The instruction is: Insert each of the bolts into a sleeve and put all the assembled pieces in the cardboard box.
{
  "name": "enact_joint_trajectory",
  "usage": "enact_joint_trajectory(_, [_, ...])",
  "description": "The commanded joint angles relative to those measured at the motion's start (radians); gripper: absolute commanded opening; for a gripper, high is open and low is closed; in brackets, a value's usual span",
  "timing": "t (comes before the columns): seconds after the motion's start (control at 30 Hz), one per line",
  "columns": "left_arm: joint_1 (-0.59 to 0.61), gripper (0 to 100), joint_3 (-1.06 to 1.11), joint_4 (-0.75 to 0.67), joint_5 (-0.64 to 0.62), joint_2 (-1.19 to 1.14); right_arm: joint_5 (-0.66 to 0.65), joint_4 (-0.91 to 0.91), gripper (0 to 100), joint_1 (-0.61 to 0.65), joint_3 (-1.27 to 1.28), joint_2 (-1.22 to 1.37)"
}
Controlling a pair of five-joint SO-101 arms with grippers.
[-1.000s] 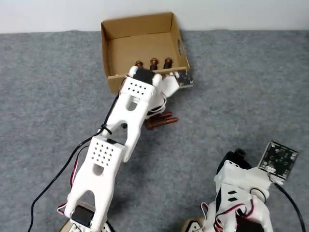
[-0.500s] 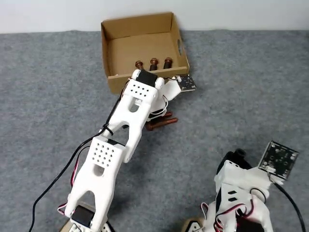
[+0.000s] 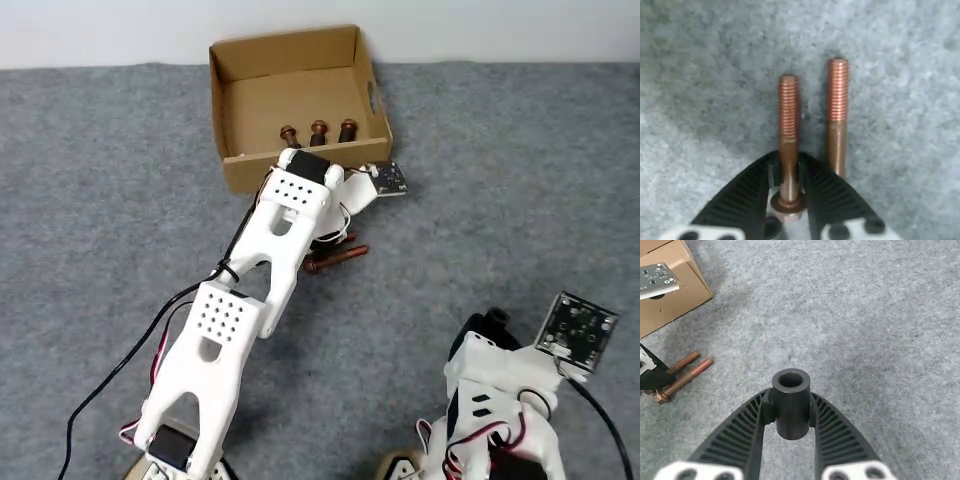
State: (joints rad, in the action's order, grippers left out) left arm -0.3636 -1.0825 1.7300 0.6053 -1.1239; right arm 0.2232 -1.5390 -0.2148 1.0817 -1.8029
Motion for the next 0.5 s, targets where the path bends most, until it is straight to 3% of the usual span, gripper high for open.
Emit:
enact_joint_trajectory(0.0, [0.011, 0, -0.105, 0.025, -0.129, 0.068, -0.011, 0.021, 0.8, -0.012, -0.002, -0.004])
enact_joint_trajectory(0.23, [0.020, 0, -0.079, 0.025, -0.476, 0.305, -0.011, 0.021, 0.8, -0.012, -0.002, -0.004])
enact_joint_trajectory(0.47, [0.130, 0, 0.136, 0.025, -0.617, 0.537, -0.011, 0.021, 0.8, -0.008, -0.002, -0.004])
